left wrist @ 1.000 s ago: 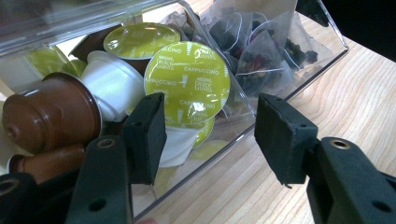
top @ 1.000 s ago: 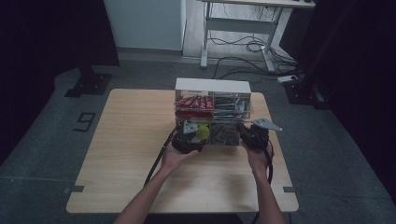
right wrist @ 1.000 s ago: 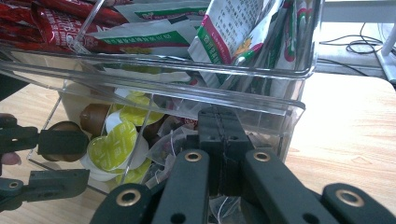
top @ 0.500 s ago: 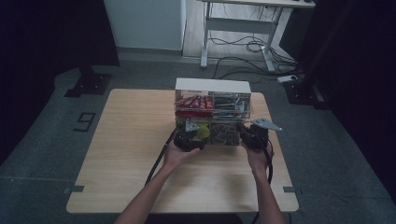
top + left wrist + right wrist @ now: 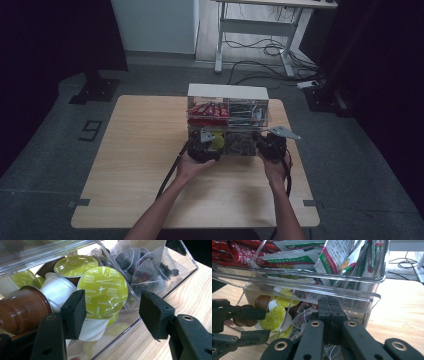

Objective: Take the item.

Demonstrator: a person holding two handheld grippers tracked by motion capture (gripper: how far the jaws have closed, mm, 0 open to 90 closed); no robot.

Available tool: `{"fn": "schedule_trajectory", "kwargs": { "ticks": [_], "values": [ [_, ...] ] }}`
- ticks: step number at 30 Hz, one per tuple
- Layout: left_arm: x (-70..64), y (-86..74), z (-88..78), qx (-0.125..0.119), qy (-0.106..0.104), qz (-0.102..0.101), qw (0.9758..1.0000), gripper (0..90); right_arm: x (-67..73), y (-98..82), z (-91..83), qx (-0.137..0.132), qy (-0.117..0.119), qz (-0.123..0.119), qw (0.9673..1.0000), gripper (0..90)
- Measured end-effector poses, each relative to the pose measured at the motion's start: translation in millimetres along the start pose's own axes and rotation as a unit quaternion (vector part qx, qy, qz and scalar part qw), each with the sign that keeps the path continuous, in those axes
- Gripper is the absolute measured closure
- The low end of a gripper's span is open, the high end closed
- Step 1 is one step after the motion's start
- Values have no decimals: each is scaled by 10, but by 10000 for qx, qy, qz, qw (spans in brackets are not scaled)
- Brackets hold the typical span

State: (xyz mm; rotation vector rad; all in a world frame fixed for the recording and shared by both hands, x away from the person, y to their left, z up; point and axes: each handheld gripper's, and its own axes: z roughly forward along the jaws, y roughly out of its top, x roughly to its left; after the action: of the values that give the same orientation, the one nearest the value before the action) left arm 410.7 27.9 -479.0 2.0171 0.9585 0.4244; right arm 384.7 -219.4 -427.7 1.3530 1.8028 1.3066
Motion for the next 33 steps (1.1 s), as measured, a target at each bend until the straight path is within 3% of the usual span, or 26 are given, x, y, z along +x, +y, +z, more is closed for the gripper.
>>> {"fn": "schedule_trajectory", "kwargs": {
  "ticks": [12, 18, 33],
  "values": [
    [-38, -56, -35, -108, 46, 16, 9999, 384, 6, 19, 19, 31, -59, 21, 10000, 893],
    [-21, -42, -12, -130, 138, -78, 9998, 383, 14, 18, 19, 31, -62, 27, 10000, 893],
    [-64, -20, 123, -157, 439, 178, 9988, 354, 22, 20, 24, 15, -32, 14, 10000, 893]
  ]
}}
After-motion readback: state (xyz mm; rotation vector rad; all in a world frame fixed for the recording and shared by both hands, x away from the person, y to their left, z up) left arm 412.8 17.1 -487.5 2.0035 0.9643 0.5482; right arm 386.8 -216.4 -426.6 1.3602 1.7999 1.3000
